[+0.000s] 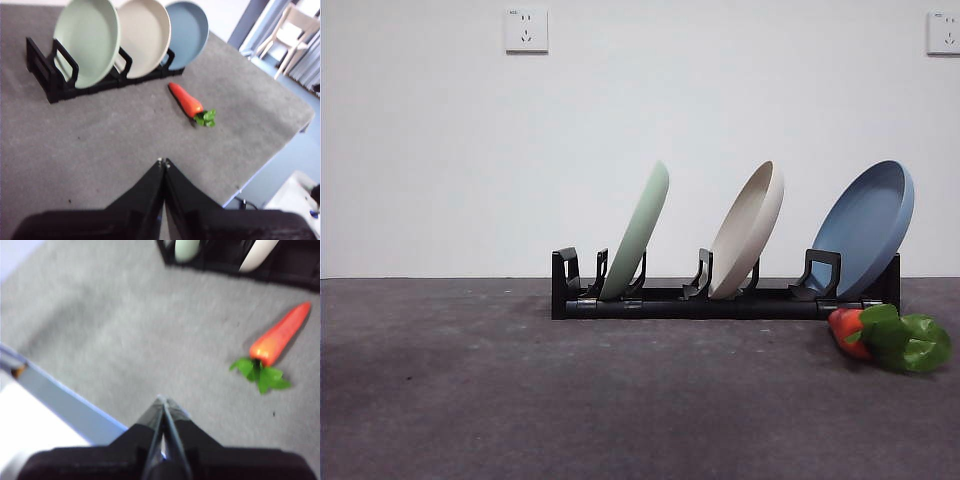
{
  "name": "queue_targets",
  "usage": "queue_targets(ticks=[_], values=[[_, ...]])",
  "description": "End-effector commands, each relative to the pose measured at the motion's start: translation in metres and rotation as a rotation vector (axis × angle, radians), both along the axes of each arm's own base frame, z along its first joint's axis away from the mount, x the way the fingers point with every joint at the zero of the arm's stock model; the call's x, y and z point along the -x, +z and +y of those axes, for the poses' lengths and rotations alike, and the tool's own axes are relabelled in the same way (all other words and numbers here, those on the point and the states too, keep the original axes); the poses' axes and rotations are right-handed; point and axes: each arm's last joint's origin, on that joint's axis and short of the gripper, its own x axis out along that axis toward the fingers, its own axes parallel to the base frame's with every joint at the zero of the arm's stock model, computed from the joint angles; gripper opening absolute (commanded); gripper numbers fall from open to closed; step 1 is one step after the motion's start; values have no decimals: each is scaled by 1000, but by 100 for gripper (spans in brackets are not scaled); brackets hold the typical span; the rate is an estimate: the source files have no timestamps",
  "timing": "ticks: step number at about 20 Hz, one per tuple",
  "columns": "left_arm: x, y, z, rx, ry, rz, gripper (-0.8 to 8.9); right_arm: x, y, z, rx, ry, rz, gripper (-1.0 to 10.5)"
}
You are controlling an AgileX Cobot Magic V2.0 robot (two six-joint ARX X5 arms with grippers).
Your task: Take the green plate from the plate rack,put the plate on the table,take the carrot from the table,put the carrot in the plate
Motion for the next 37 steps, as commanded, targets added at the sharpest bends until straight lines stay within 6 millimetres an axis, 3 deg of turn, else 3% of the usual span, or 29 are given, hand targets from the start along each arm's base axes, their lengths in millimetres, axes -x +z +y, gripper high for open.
queue_targets(ticks=[1,3,4,6,7,12,18,23,27,32,37], values=[[1,1,0,-25,-20,-22,-3,-1,0,0,23,28,-13,-3],[1,1,0,-24,-18,-20,21,-1,0,0,25,24,-11,16],[1,1,0,-19,-7,-11,157,-2,0,0,27,21,-11,119],[1,0,0,-8,13,7,528,-1,0,0,16,9,-1,477],[1,1,0,-7,13,6,554,-1,0,0,7,-2,10,615],[-11,5,0,3,14,-33,554,-2,0,0,1,-8,20,630],[-56,19,-15,34,-53,-49,553,-1,-1,0,0,-11,27,630],[-113,41,-54,-20,-94,-86,553,-2,-1,0,0,-11,31,630],[-173,46,-97,-64,-98,-91,552,-2,-1,0,-6,-19,40,630],[-245,30,-146,-161,-115,-76,552,-2,-1,0,-13,-27,50,630],[-294,-7,-177,-208,-101,-59,552,-2,-2,0,-19,-39,62,630]])
